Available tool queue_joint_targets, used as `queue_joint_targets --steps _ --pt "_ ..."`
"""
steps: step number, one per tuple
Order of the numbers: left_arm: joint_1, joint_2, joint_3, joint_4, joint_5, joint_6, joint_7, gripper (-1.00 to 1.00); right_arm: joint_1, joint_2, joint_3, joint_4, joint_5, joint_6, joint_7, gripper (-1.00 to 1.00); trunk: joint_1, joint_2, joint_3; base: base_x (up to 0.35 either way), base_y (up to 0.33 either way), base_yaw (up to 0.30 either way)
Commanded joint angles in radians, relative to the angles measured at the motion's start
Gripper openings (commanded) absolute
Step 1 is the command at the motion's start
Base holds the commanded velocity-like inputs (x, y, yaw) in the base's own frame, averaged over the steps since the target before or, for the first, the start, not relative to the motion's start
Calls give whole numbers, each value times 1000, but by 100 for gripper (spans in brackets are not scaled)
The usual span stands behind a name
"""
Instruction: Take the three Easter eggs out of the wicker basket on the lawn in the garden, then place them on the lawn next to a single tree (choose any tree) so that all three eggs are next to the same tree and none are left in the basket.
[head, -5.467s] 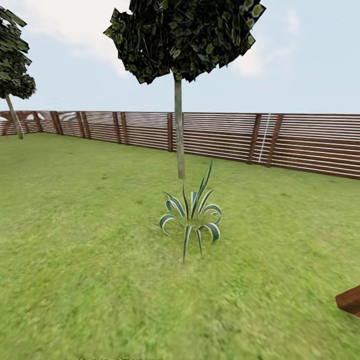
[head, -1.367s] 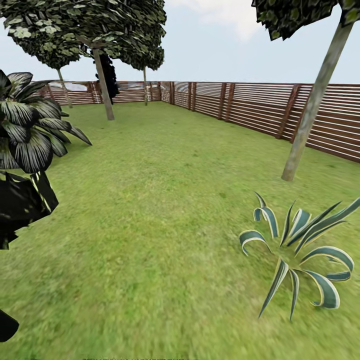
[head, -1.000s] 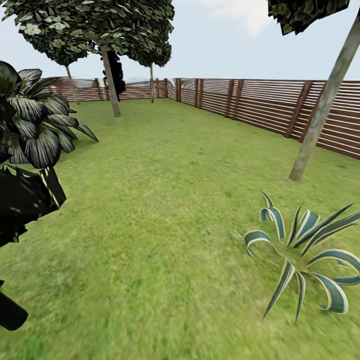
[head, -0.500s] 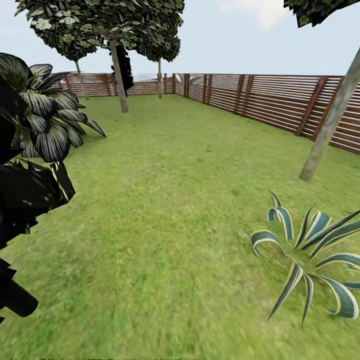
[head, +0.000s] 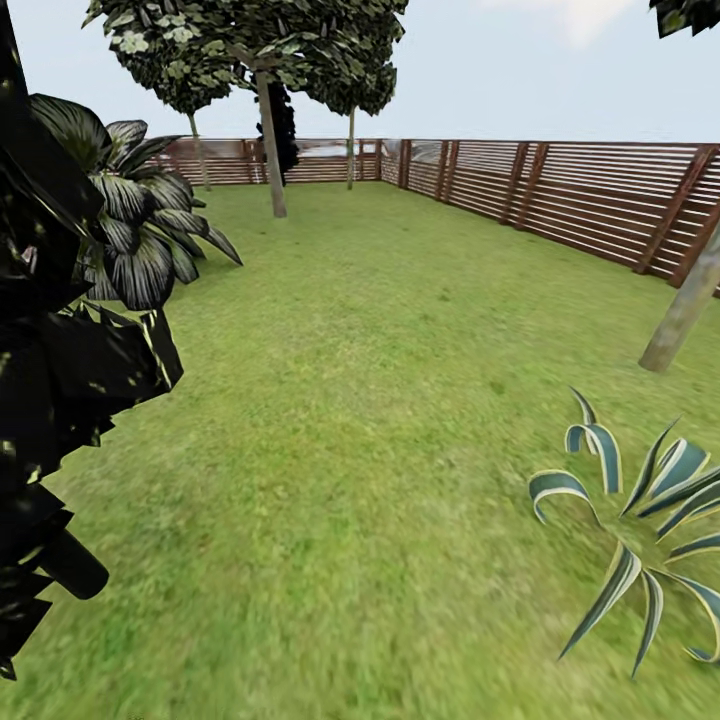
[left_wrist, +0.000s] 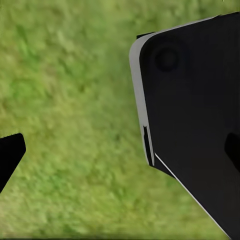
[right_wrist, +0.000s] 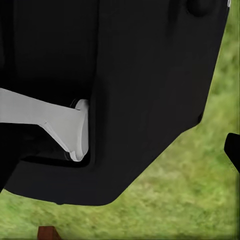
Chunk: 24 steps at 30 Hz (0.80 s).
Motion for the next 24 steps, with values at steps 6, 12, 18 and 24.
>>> queue_joint_targets --steps 6,12,18,24 --pt "-1 0 -5 1 0 -3 2 100 0 -1 6 -1 0 -2 -1 100 0 -1 -8 119 0 201" --pt "-1 0 -5 1 0 -3 2 100 0 -1 6 -1 0 -2 0 100 0 -1 -14 158 -3 169" --pt "-1 0 -5 1 0 -3 2 100 0 -1 6 -1 5 -2 1 100 0 -1 -16 198 -89 47" --pt "-1 0 -5 0 0 -3 2 100 0 -2 6 -1 6 -2 1 100 0 -1 -16 225 -185 7"
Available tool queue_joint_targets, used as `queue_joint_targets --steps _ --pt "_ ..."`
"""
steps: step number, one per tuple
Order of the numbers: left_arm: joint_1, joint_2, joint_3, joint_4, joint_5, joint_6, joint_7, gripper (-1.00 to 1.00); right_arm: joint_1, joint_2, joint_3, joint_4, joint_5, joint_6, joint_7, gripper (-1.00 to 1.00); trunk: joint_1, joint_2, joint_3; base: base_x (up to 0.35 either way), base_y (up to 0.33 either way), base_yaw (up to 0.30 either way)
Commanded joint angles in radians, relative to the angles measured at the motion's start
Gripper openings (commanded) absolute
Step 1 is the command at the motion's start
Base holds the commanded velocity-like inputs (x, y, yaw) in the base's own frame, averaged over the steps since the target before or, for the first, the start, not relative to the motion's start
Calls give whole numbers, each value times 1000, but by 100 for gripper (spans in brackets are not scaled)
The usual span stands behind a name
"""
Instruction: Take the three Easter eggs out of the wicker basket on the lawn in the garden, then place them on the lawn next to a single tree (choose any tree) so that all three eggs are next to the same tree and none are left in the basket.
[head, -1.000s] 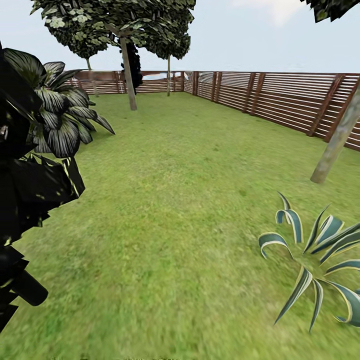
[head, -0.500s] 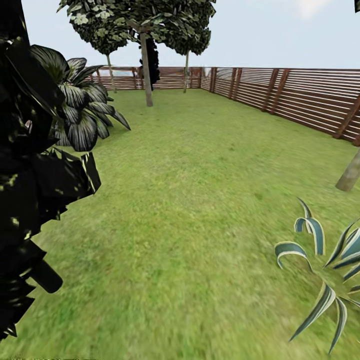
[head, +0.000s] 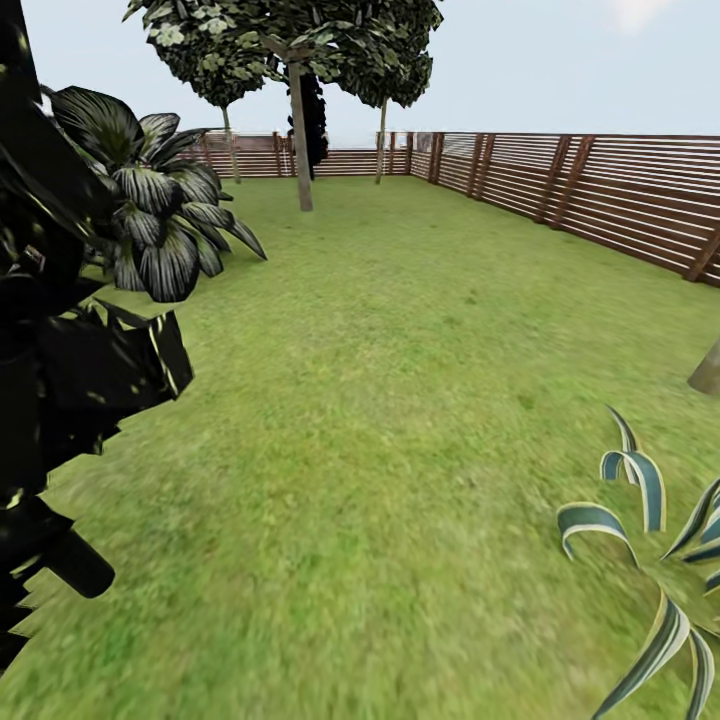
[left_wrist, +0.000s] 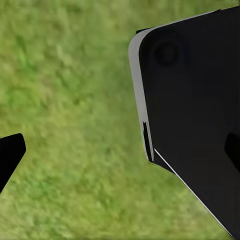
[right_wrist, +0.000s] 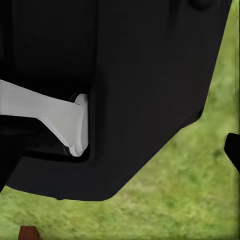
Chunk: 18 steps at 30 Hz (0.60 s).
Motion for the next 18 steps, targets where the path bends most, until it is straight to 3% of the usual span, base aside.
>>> queue_joint_targets --steps 1,10,18 --pt "0 0 -5 1 0 -4 1 100 0 0 6 -1 1 -1 -1 100 1 -1 -1 229 -201 2" --pt "0 0 -5 1 0 -4 1 100 0 -1 6 -1 2 -1 -1 100 1 -1 -1 250 -145 -70" --pt "0 0 -5 1 0 -4 1 100 0 -1 6 -1 0 -1 -1 100 1 -1 -1 293 -32 -45"
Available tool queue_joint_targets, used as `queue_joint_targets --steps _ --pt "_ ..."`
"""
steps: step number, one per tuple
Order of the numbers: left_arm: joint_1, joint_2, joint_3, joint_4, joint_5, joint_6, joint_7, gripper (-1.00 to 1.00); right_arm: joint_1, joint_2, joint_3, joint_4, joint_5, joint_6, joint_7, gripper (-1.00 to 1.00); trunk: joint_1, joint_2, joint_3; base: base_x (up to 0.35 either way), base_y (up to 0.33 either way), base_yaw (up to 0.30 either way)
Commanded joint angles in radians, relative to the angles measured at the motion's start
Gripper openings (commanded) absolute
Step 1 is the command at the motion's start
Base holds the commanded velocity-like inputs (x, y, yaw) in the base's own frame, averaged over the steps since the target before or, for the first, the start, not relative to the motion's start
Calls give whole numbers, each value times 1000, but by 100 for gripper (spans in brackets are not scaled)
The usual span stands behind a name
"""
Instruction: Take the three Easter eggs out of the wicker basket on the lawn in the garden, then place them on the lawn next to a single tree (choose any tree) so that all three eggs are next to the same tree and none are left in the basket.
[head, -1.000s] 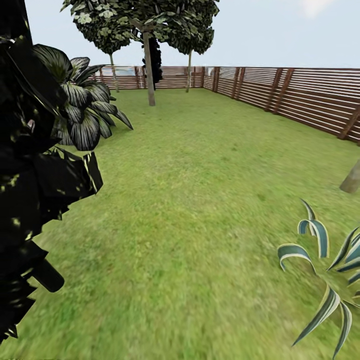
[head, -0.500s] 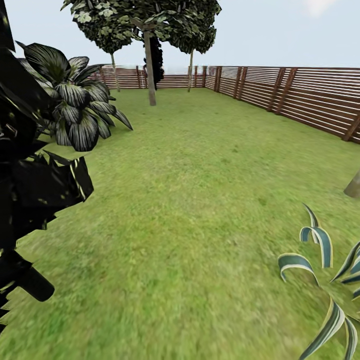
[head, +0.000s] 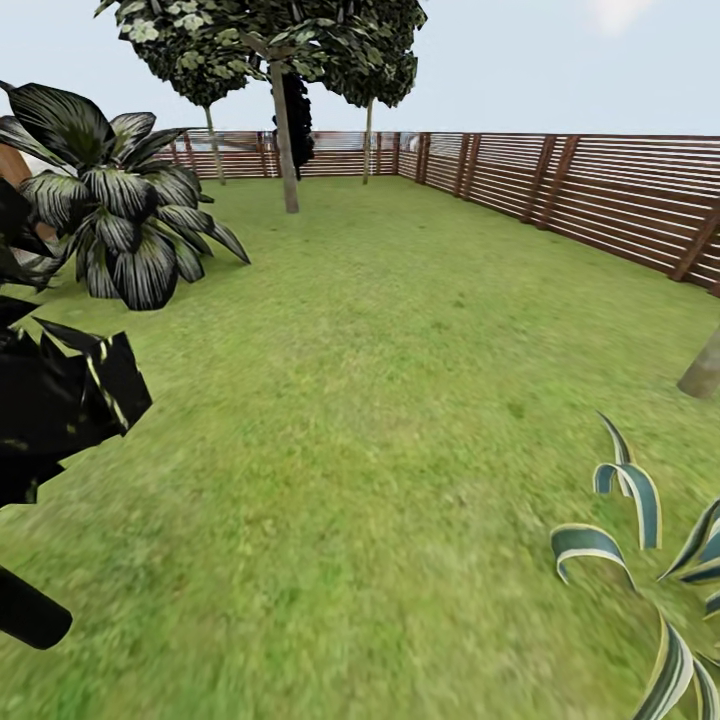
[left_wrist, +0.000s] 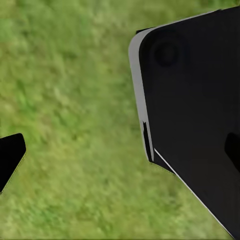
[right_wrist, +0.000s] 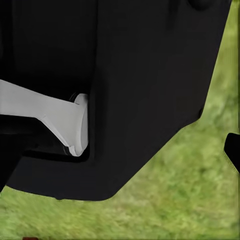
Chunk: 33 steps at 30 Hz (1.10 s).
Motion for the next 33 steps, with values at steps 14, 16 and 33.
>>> queue_joint_targets --steps 14,16,33 --pt "0 0 -5 1 0 -3 1 100 0 0 5 0 1 -1 -1 100 1 -1 -1 324 -2 -2" --pt "0 0 -5 1 0 -3 1 100 0 0 5 0 1 -1 -1 100 1 -1 -1 327 -15 0" --pt "0 0 -5 1 0 -3 1 100 0 0 5 0 0 -1 -1 100 1 -1 -1 326 -79 0"
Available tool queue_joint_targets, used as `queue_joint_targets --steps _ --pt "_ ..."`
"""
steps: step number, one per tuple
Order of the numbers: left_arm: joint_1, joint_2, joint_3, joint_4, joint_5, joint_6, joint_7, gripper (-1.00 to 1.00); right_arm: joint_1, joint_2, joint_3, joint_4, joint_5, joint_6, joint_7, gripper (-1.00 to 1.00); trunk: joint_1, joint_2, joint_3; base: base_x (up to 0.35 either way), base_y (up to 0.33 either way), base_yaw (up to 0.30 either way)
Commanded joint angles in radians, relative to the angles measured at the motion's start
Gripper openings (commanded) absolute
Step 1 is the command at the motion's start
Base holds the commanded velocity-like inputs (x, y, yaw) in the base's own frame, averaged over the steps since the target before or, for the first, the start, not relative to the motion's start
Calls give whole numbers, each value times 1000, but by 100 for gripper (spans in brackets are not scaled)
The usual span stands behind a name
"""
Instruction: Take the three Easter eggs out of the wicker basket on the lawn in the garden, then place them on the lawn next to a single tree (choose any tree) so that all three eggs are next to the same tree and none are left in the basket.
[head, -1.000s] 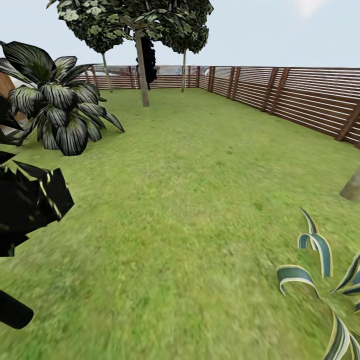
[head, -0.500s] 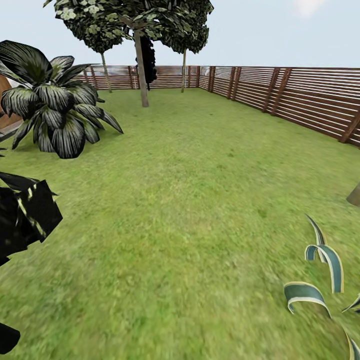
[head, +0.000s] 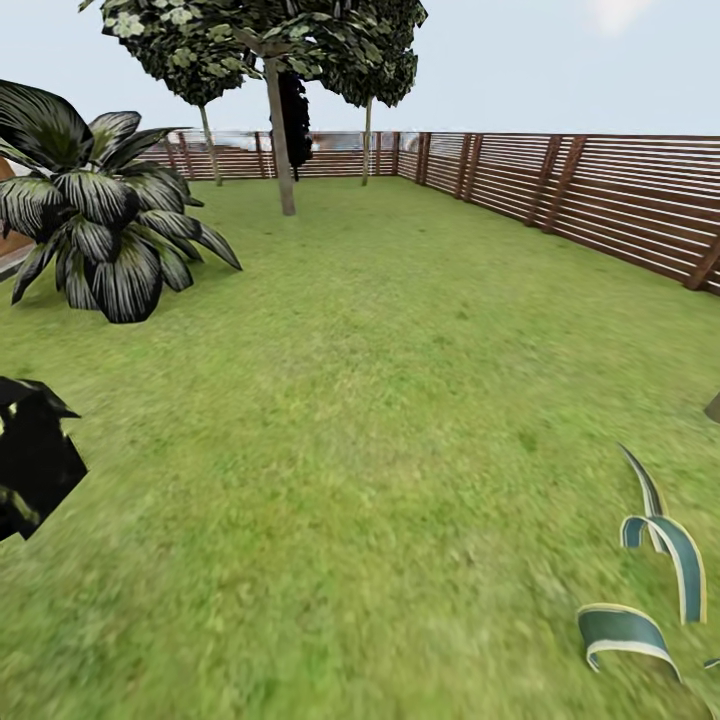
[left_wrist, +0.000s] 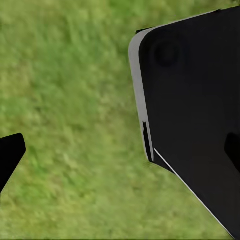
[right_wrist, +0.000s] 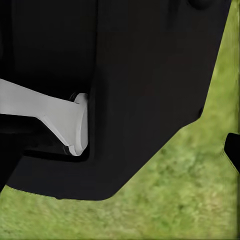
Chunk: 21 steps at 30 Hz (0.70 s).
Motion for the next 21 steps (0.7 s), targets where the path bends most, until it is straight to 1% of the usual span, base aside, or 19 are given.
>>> queue_joint_targets --steps 1,21 --pt "0 0 -5 1 0 -3 1 100 0 0 6 -1 0 -1 -1 100 1 -1 -1 313 -137 0" --pt "0 0 -5 1 0 -3 1 100 0 0 6 -1 2 -1 -1 100 1 -1 -1 308 -132 0"
